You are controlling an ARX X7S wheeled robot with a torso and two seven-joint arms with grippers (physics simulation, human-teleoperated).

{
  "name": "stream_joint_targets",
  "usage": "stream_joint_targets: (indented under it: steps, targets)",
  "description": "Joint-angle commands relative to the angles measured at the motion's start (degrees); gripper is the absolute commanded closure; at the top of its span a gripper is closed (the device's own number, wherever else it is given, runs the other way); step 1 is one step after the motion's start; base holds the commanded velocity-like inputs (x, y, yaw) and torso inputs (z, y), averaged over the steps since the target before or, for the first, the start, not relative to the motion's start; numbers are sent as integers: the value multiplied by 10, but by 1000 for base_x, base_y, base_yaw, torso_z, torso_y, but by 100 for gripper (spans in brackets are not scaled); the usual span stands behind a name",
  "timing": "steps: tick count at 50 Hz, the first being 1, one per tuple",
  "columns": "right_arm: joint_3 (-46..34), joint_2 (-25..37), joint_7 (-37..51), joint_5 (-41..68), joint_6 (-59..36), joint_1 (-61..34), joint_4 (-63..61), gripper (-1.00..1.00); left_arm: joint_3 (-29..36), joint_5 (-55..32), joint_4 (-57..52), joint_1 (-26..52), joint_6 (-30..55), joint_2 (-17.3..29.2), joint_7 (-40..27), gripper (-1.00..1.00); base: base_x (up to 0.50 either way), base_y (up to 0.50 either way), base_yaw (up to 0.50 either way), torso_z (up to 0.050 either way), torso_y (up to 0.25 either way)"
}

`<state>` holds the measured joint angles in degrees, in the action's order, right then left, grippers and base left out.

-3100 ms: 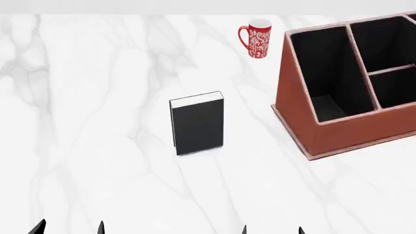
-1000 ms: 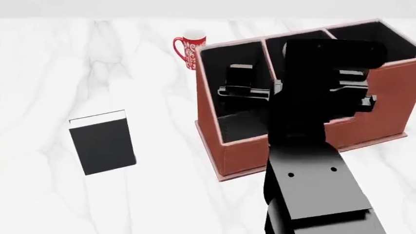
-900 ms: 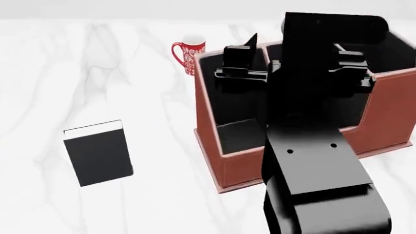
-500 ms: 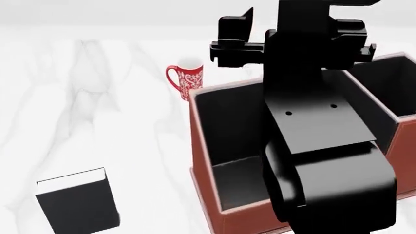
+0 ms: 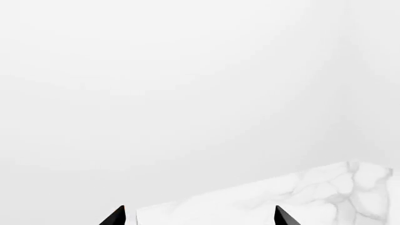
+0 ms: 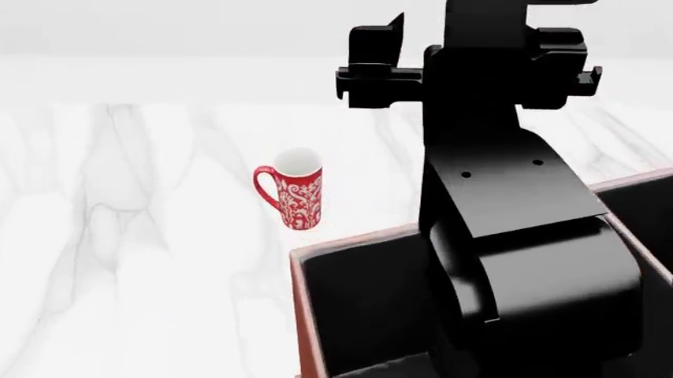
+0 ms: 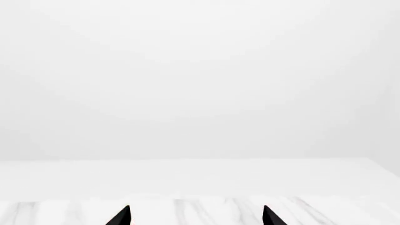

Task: Pick up the book and place it in the right compartment of the caddy.

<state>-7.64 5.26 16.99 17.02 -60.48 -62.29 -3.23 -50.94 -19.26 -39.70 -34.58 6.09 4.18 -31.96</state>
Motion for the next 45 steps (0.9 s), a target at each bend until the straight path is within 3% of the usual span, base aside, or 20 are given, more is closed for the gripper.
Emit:
stream_joint_targets:
  steps: [1, 22, 28, 32, 34, 36, 37, 38, 39, 45]
  targets:
    - [-3, 2, 7, 7, -3, 0, -2, -100, 6, 3, 2, -3, -3, 2, -5, -100, 500, 0, 0, 0, 0]
    - [-30, -1, 9, 25, -53, -30, 12, -100, 14, 5, 11, -7, -12, 5, -10, -100, 24, 0, 0, 0, 1]
    - [-56, 15, -113, 99, -46, -33, -8, -100, 13, 3, 11, -9, -14, 5, -12, -100, 0, 0, 0, 0, 0]
    - [-70, 24, -169, 143, -80, -47, -12, -100, 15, 5, 13, -9, -13, 7, -14, -100, 0, 0, 0, 0, 0]
    - [-86, 35, -222, 198, -145, -69, -33, -100, 17, 6, 9, -9, -10, 8, -15, -100, 0, 0, 0, 0, 0]
    - [-82, 35, -233, 203, -123, -63, -45, -100, 17, 5, 12, -9, -14, 7, -15, -100, 0, 0, 0, 0, 0]
    - [-168, 121, -319, 229, -67, -24, -131, -100, 17, 6, 18, -10, -24, 4, -11, -100, 0, 0, 0, 0, 0]
    - [-254, 164, -405, 224, -58, -20, -217, -100, 17, 6, 19, -10, -24, 5, -11, -100, 0, 0, 0, 0, 0]
    - [-340, 165, -450, 225, -58, -20, -282, -100, 18, 7, 18, -10, -24, 5, -12, -100, 0, 0, 0, 0, 0]
    - [-385, 170, -451, 210, -43, -13, -292, -100, 21, 8, 16, -10, -20, 8, -15, -100, 0, 0, 0, 0, 0]
